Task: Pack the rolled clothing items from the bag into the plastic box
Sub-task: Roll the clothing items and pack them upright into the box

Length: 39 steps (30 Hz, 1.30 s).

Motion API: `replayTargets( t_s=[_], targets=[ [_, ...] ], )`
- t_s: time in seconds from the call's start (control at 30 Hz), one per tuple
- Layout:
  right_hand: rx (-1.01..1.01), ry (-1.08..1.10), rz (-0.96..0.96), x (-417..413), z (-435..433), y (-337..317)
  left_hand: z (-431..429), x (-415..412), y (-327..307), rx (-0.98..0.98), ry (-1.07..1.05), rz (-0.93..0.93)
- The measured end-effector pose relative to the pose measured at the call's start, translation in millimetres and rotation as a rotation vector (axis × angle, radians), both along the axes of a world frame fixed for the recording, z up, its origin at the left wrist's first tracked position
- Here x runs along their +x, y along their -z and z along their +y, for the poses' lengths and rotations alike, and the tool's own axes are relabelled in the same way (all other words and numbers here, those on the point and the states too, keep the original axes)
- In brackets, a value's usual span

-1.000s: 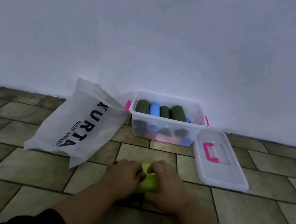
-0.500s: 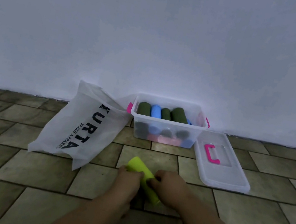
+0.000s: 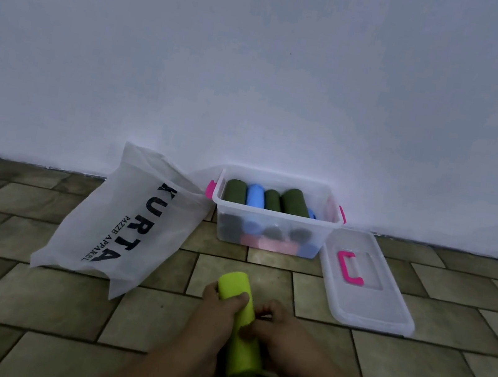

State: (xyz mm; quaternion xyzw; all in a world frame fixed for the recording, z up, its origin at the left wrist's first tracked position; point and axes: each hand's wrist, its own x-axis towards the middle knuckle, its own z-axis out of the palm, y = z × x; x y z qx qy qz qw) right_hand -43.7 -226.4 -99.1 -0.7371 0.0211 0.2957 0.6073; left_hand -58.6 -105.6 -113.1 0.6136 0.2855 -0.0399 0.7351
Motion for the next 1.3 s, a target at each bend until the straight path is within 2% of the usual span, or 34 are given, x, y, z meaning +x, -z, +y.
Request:
replayTargets(
  t_s=[0.1, 0.17, 0.23, 0.3, 0.37, 0.4, 0.5, 0.57, 0.7, 0.87, 0.97, 1.03, 1.13, 1.2, 1.3],
  targets=[
    [0.090, 0.061, 0.007, 17, -10, -12, 4, 24, -13, 0.450, 0.161, -0.111],
    [0.170, 0.053, -0.031, 39, -21, -29, 10, 49, -27, 0.627, 0.296, -0.218],
    [0.179, 0.050, -0.139, 69, -33, -53, 18, 79, -41, 0.832, 0.307, -0.336],
    [0.075, 0.150, -0.277, 106, -43, -77, 26, 112, -54, 1.110, 0.225, -0.401],
    [-0.179, 0.256, -0.478, 150, -48, -94, 34, 143, -64, 1.362, 0.246, -0.347],
    [-0.349, 0.280, -0.580, 170, -49, -100, 38, 157, -65, 1.422, 0.304, -0.278],
    [-0.755, 0.222, -0.699, 219, -38, -106, 43, 182, -60, 1.470, 0.473, -0.072],
    [-0.972, 0.118, -0.702, 240, -25, -96, 45, 189, -53, 1.507, 0.512, -0.045],
    [-1.136, -0.007, -0.661, 256, -2, -63, 48, 193, -47, 1.518, 0.537, -0.025],
    [-1.343, -0.262, -0.523, 260, 2, -66, 46, 193, -51, 1.508, 0.584, 0.016],
    [-1.421, -0.319, -0.507, 251, 2, -69, 47, 191, -51, 1.519, 0.592, 0.002],
    [-1.440, -0.347, -0.611, 246, 4, -69, 46, 189, -51, 1.520, 0.584, -0.007],
    [-1.330, -0.493, -0.743, 237, 12, -67, 45, 188, -51, 1.509, 0.576, -0.009],
    [-1.290, -0.640, -0.692, 233, 16, -64, 45, 188, -51, 1.515, 0.570, -0.006],
    [-1.260, -0.701, -0.624, 233, 16, -69, 45, 190, -50, 1.513, 0.559, -0.005]
  ],
)
